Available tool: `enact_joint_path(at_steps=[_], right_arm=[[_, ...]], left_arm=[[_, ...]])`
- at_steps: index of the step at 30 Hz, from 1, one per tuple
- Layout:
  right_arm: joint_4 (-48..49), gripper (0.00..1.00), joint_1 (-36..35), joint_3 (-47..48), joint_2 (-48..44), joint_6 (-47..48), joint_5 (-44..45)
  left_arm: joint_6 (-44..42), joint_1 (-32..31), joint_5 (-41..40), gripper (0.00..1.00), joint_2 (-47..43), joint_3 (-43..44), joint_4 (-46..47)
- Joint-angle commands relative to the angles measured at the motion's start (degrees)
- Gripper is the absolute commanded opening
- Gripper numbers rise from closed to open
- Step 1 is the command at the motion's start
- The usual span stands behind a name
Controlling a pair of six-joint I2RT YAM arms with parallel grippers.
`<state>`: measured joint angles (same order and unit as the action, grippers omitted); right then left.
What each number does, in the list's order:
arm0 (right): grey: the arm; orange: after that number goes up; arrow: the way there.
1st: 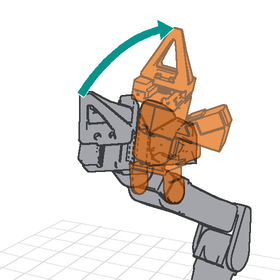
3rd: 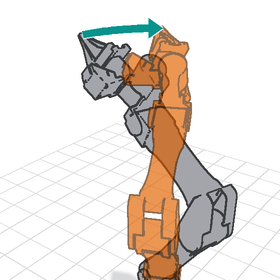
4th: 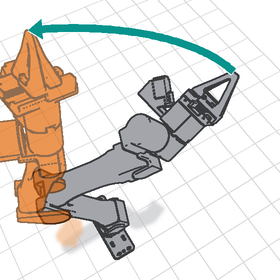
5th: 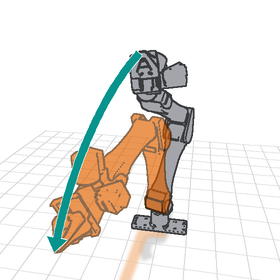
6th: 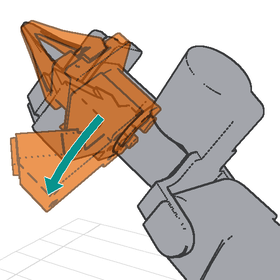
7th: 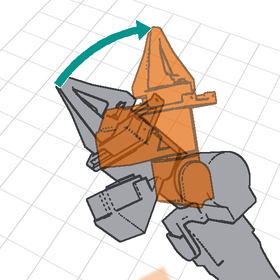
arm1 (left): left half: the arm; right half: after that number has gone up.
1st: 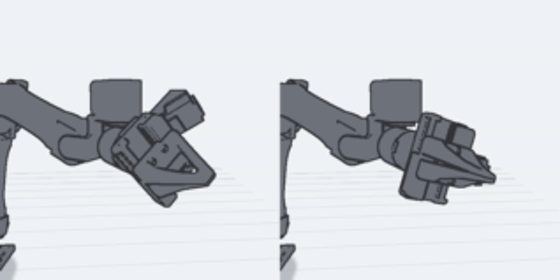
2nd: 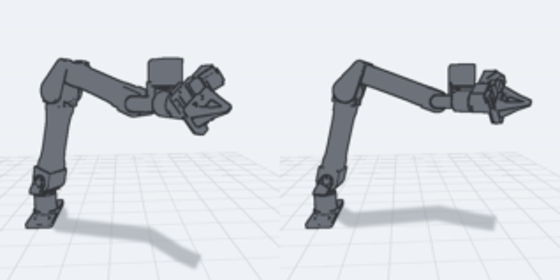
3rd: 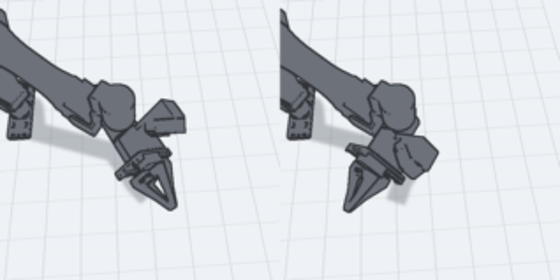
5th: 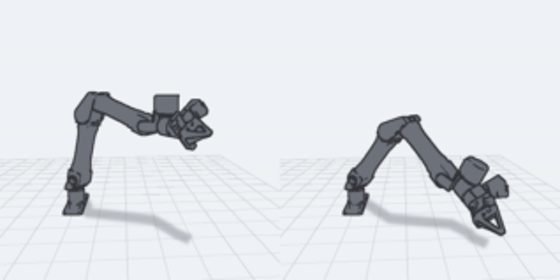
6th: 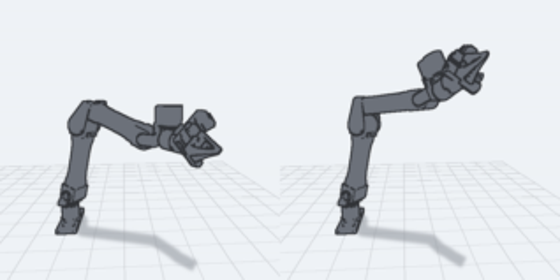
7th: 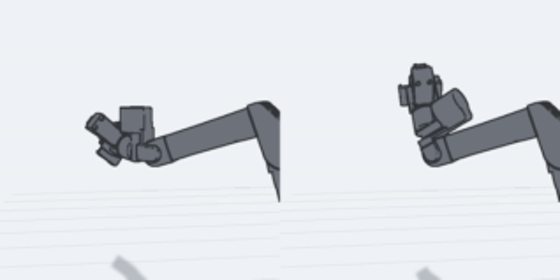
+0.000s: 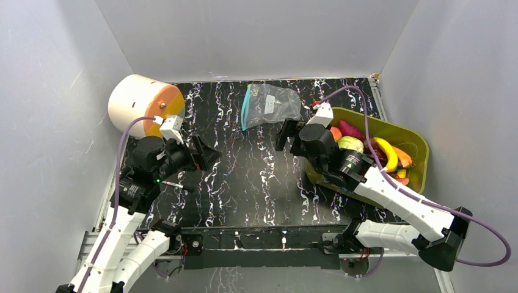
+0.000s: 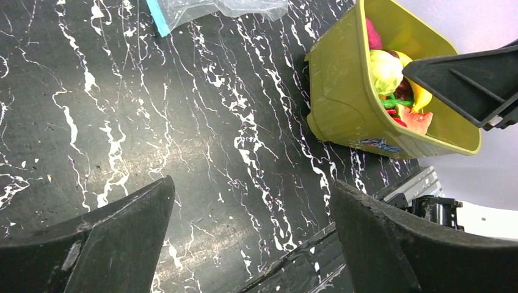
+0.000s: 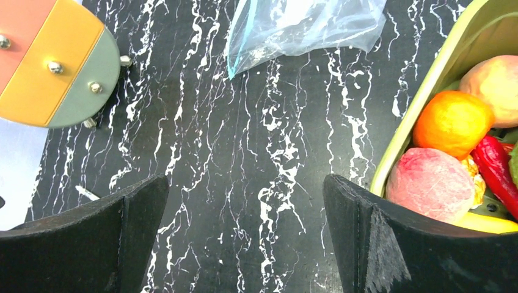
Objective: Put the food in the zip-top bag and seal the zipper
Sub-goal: Pick up the zipper food storage bag at the center of the board.
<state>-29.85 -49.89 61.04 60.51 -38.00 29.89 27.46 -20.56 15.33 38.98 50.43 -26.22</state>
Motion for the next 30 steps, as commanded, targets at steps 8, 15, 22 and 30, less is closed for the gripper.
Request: enact_joint_path(at_steps=[8, 15, 22, 30], right_arm=[[-0.9, 0.96, -0.2, 6.4, 4.5, 6.7, 5.4], [12.7, 0.81, 0.0, 6.1, 11.5, 23.7, 4.9], [20.8, 0.60, 1.7, 9.6, 23.8, 40.2, 4.0], [23.5, 0.53, 7.6, 17.8, 38.4, 49.6, -4.2]], left_arm=[[-4.5, 0.4, -5.7, 0.98, -1.2, -2.8, -1.0], [-8.6, 0.4, -4.7, 0.98, -3.8, -6.7, 0.0], [-10.0, 0.4, -3.5, 0.98, -9.0, -8.4, 1.5], [-10.2, 0.5, -4.9, 0.98, -12.2, -8.7, 1.5]])
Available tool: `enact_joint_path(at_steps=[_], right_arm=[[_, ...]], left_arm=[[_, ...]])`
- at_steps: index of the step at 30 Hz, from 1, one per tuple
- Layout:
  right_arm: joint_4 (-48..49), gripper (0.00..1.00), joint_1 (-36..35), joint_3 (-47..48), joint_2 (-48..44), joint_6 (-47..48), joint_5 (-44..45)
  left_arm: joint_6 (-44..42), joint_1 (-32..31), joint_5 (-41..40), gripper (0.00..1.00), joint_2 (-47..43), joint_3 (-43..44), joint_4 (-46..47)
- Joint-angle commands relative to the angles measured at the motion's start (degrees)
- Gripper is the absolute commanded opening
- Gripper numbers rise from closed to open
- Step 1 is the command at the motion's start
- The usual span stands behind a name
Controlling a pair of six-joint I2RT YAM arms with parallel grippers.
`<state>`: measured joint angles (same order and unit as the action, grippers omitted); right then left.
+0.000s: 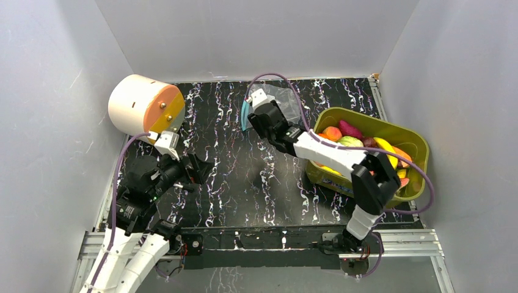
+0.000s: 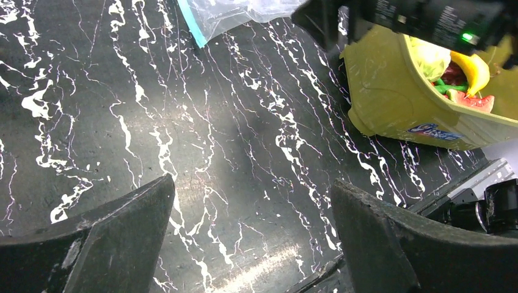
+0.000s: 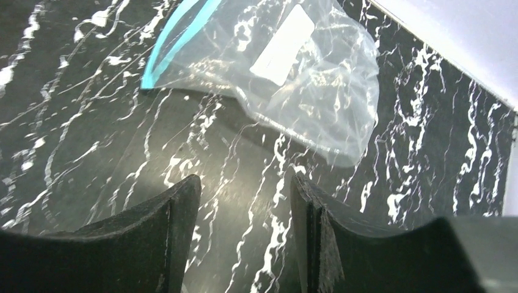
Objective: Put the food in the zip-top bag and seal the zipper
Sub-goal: Pick up the zipper food storage bag at the center of the board.
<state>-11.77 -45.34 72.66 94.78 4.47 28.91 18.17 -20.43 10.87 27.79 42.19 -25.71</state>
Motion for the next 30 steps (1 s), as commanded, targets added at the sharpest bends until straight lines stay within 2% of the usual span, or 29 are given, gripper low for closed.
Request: enact_joint_path(at_steps=[1, 7, 11, 17, 20, 28, 30], right_arm=[[5.3, 0.53, 3.7, 7.6, 6.5, 8.0, -3.7], [3.5, 0.53, 7.8, 15.7, 17.2, 11.2, -6.7], [3.4, 0.56, 8.4, 18.5, 22.1, 14.4, -8.7], [3.4, 0.55, 9.0, 22.7, 29.2, 17.5, -9.3], [2.5, 0.47, 9.1, 25.4, 32.0, 18.4, -9.4], [1.9, 0.02, 9.1, 25.0, 30.3, 18.6, -11.3], [2.1, 0.00, 9.0, 24.2, 28.9, 18.6, -12.6]], left_arm=[[-0.9, 0.4, -0.6, 0.98, -1.2, -0.4, 0.9], [-0.9, 0.3, -1.5, 0.98, -3.2, -0.6, 0.8], [-0.9, 0.4, -2.0, 0.98, -3.8, -0.6, 0.8], [-1.1, 0.5, -1.6, 0.99, -3.8, -0.6, 0.9], [-1.1, 0.5, -1.8, 0.98, -4.3, -0.6, 1.0], [-1.2, 0.5, -0.8, 0.98, -4.8, -1.0, 1.3], [-1.3, 0.6, -0.9, 0.98, -4.8, -1.0, 1.4]])
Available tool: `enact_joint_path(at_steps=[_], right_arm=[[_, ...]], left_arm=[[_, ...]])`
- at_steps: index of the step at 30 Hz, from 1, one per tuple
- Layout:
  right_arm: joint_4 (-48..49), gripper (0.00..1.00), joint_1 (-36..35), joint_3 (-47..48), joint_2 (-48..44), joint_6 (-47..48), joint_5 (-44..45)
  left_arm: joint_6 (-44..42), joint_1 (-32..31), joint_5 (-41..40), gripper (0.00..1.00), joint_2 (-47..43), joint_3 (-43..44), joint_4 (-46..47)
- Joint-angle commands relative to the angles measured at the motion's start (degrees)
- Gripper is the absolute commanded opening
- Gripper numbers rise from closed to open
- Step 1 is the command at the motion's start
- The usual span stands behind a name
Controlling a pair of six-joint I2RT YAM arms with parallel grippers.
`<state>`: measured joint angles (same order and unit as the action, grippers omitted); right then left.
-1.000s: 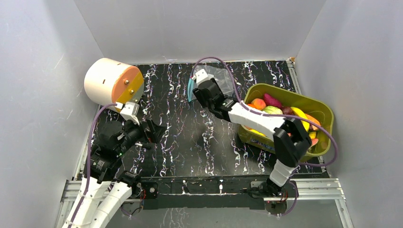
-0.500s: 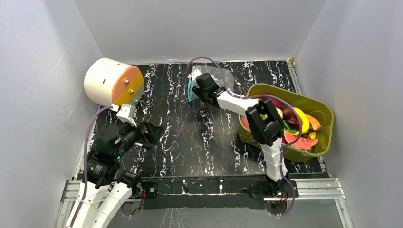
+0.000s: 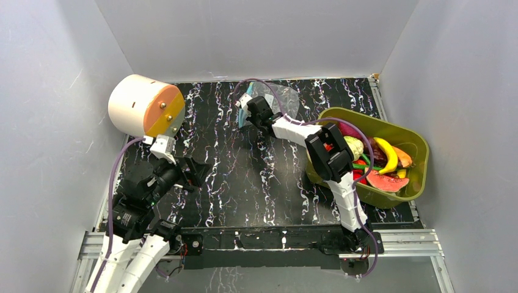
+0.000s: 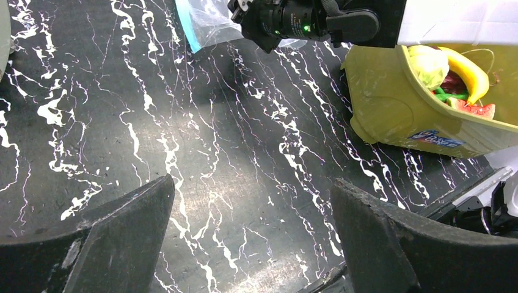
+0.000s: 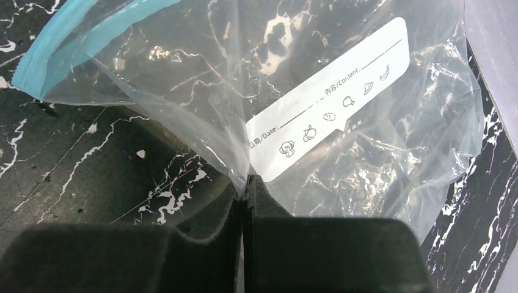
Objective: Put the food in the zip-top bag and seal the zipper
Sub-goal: Pick up the zipper food storage bag at the center of the board.
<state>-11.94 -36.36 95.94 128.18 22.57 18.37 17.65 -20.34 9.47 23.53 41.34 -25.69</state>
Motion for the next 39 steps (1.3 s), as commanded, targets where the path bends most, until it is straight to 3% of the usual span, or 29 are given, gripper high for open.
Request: enact_joint_path(at_steps=[1, 14, 24, 31, 39], right_arm=[[2.3, 0.00, 0.1, 0.5, -5.2, 0.5, -2.5], [2.6, 0.00, -0.8, -12.1, -20.5, -4.6, -8.9], [-7.7, 0.00, -3.8, -15.3, -30.4, -11.7, -13.1], [-12.7, 0.00, -6.6, -17.1, -38.4, -15.5, -22.5], [-19.4, 0.00, -7.7, -19.6, -44.7, -16.3, -33.5]], left_arm=[[-0.8, 0.4, 0.4, 0.99, -0.7, -0.2, 1.3], [-3.2, 0.4, 5.2, 0.92, -0.7, -3.3, 5.5], [-4.6, 0.5, 14.7, 0.88, -0.7, -6.6, 12.9], [-9.6, 0.5, 19.6, 0.86, -1.8, -7.5, 18.2], [-19.0, 0.4, 23.2, 0.86, 0.0, -4.4, 15.1]])
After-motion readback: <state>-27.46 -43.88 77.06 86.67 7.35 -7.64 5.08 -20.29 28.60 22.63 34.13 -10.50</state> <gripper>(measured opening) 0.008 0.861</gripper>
